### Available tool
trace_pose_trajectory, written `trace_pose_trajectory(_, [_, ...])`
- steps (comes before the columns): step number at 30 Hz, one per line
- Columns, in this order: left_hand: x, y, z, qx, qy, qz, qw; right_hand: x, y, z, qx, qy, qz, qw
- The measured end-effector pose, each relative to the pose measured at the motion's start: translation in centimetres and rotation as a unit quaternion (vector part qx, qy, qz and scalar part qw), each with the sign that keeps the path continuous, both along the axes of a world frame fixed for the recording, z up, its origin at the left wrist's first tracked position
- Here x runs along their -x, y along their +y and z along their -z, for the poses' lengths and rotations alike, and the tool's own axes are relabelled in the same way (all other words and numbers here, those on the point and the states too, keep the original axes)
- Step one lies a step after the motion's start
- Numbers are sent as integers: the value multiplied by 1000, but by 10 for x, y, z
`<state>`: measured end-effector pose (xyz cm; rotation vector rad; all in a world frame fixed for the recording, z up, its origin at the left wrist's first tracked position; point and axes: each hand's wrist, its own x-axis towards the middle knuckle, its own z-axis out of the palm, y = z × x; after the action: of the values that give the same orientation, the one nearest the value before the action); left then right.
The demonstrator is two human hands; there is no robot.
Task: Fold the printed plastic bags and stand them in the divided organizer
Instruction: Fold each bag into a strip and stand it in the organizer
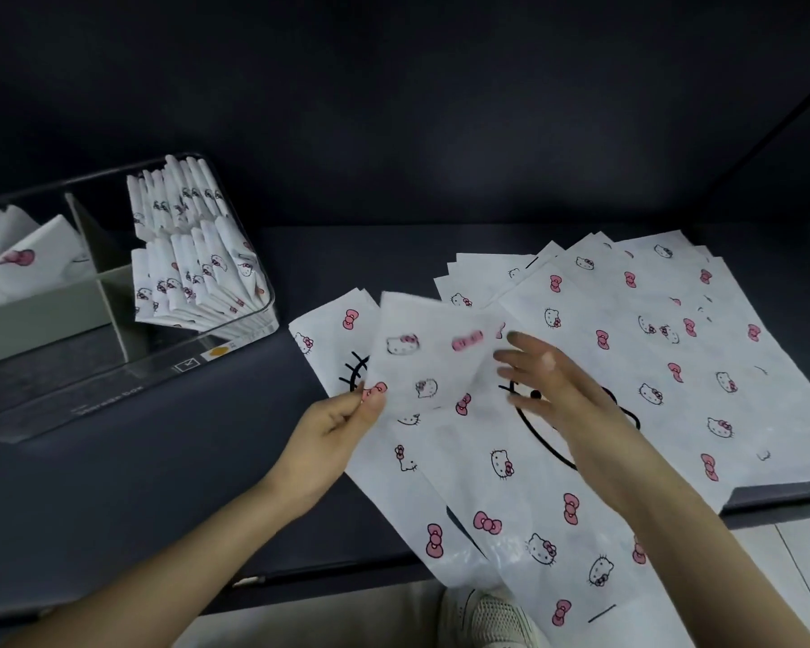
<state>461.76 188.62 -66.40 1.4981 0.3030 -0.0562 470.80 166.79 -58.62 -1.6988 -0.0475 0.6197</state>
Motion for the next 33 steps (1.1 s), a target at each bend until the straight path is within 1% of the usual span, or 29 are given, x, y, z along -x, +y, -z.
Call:
trace_pose_trajectory(2, [-1, 5, -3, 16, 22, -5, 1000, -3, 11, 8, 8, -17, -83, 996])
trace_pose_trajectory(4, [-1, 7, -9, 26, 41, -9, 999, 1, 27, 18, 53, -54, -150, 986])
trace_pose_trajectory(5, [-1, 7, -11, 36, 44, -7, 998, 4, 36, 22, 67, -73, -144, 985])
trace_pose_trajectory(8, [0, 14, -9, 49, 52, -1, 997, 6, 55, 25, 75, -126, -64, 987])
trace_pose_trajectory(10, [0, 20, -3, 63, 53, 6, 997, 5, 59, 22, 78, -160, -42, 983])
trace_pose_trajectory(13, [1, 23, -6, 90, 71, 15, 993, 9, 60, 24, 40, -152, -32, 987])
trace_pose_trajectory(16, [1, 21, -7, 97, 59, 20, 993, 15, 61, 29, 27, -149, -22, 988])
trace_pose_trajectory(19, [2, 21, -5, 63, 44, 39, 996, 15, 61, 36, 47, -158, -22, 986])
trace_pose_trajectory(21, [1, 20, -2, 41, 40, 38, 998, 15, 61, 42, 81, -160, -36, 983])
trace_pose_trajectory(26, [8, 11, -2, -74, -13, -19, 997, 9, 66, 58, 162, -163, -75, 970])
trace_pose_trajectory(28, [11, 9, -5, -153, -26, -48, 987, 3, 70, 59, 213, -173, -106, 956])
trace_pose_trajectory(30, [12, 10, -5, -219, -39, -87, 971, -1, 75, 59, 277, -184, -136, 933])
trace_pose_trajectory(33, [7, 16, -4, -299, -25, -115, 947, -4, 82, 55, 350, -191, -170, 901])
